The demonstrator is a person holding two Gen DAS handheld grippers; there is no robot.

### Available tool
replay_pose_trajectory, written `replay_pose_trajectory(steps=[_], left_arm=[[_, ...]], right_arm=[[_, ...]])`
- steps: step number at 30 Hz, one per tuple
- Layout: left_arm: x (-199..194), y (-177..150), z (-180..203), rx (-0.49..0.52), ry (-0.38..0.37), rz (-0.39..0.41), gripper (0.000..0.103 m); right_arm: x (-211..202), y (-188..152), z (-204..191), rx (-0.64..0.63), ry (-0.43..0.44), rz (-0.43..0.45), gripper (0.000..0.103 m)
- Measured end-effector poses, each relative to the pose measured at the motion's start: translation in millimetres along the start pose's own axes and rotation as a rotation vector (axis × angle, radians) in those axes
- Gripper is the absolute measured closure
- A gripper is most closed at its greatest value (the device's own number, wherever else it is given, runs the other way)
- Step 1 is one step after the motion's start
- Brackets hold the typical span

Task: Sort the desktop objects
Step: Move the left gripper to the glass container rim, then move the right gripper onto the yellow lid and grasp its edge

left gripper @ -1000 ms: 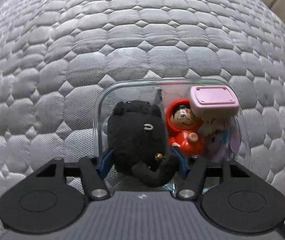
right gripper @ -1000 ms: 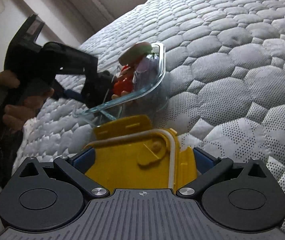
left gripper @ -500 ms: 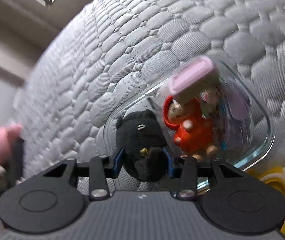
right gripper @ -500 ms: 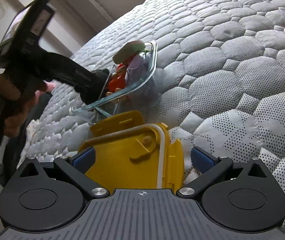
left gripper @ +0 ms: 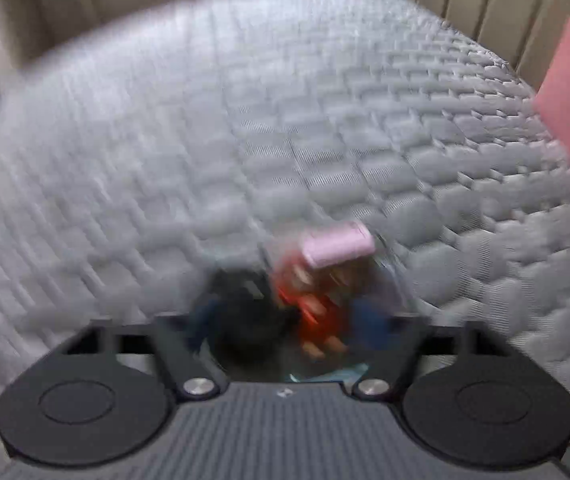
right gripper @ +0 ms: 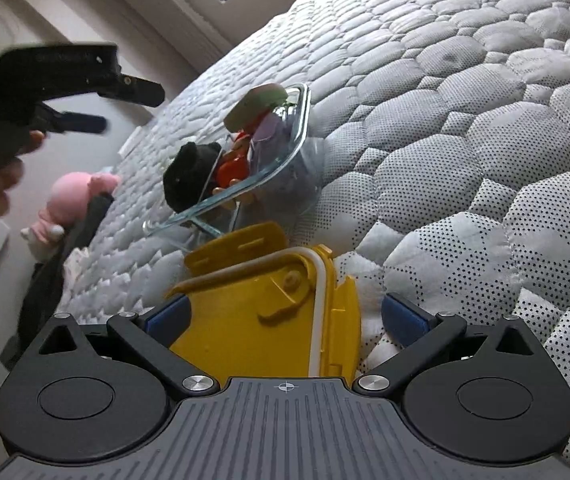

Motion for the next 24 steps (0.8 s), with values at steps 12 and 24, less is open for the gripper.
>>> replay_pose_trajectory(steps=[12, 24], left_arm=[[70, -34, -60, -0.334, -0.16, -0.131, 0.073], [-37, -128, -67, -0.274, -0.363, 0.149, 0.023]], right_arm=[[0, -2, -3, -0.026, -0.018, 0.011, 0.0], [-29, 11, 12, 0.099, -0.072, 0.096, 0.0]])
Point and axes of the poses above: each gripper's, at about its wrist camera, not at the fingertips, and x roughly the way its jaws point, z to its right, y to its top, the point moved 4 cm from there along x, roughly the way its jaws point, and after that the axes turned 8 degrees about -y, right-handed, at the moved point
